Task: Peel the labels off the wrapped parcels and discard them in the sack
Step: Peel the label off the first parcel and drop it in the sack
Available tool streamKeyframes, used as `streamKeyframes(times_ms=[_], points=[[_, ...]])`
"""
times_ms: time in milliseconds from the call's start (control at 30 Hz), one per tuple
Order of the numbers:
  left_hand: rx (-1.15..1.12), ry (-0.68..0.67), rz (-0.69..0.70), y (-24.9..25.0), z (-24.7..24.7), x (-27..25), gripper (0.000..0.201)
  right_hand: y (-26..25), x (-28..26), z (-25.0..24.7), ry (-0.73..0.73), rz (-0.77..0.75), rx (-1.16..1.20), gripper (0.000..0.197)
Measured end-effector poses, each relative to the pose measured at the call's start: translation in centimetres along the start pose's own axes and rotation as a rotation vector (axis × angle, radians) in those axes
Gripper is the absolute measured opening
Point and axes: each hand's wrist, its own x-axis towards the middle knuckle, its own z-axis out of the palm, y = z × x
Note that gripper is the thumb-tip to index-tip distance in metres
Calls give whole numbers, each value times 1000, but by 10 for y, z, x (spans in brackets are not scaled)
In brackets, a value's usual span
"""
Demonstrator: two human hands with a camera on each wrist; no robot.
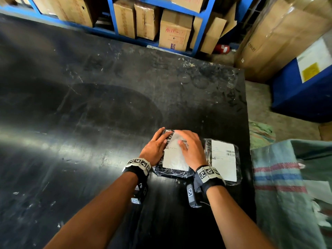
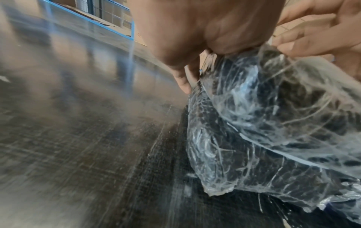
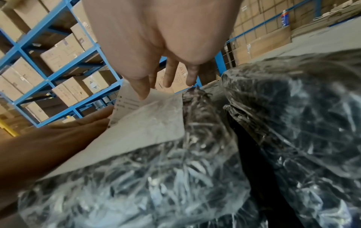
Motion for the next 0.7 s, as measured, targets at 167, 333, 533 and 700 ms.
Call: streamKeyframes(times_ms=[167, 333, 533, 700], points=[[-35, -7, 13, -4, 2, 3, 44, 6, 5, -1, -9, 77, 9, 65], [-60, -40, 16, -8, 1, 5, 47, 21, 16, -7, -67, 70, -3, 34], [-118, -31, -16, -7, 3, 6, 45, 21, 21, -8, -42, 58, -2, 18], [-224, -3, -29, -7, 5, 6, 42, 20, 17, -9, -25, 19, -50, 13]])
